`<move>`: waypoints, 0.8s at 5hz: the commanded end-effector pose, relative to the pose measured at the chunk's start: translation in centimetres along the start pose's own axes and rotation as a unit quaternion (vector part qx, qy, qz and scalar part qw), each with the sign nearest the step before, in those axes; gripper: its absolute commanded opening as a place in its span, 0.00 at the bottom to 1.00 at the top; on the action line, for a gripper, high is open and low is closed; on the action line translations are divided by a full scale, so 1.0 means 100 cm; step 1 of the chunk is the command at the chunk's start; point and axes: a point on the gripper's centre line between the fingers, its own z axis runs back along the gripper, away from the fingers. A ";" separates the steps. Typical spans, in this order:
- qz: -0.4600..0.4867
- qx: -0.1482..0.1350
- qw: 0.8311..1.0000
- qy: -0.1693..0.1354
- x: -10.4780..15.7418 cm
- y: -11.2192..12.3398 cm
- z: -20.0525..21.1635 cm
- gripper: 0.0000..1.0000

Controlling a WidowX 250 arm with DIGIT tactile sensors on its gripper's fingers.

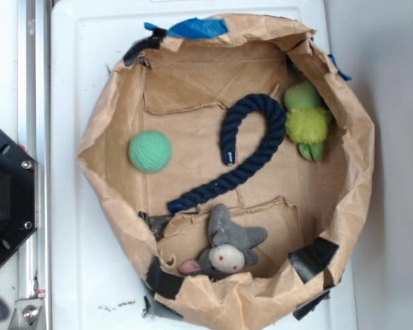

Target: Grab the blue rope.

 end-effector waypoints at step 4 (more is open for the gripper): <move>-0.037 -0.015 0.999 0.022 0.078 0.004 -0.051 1.00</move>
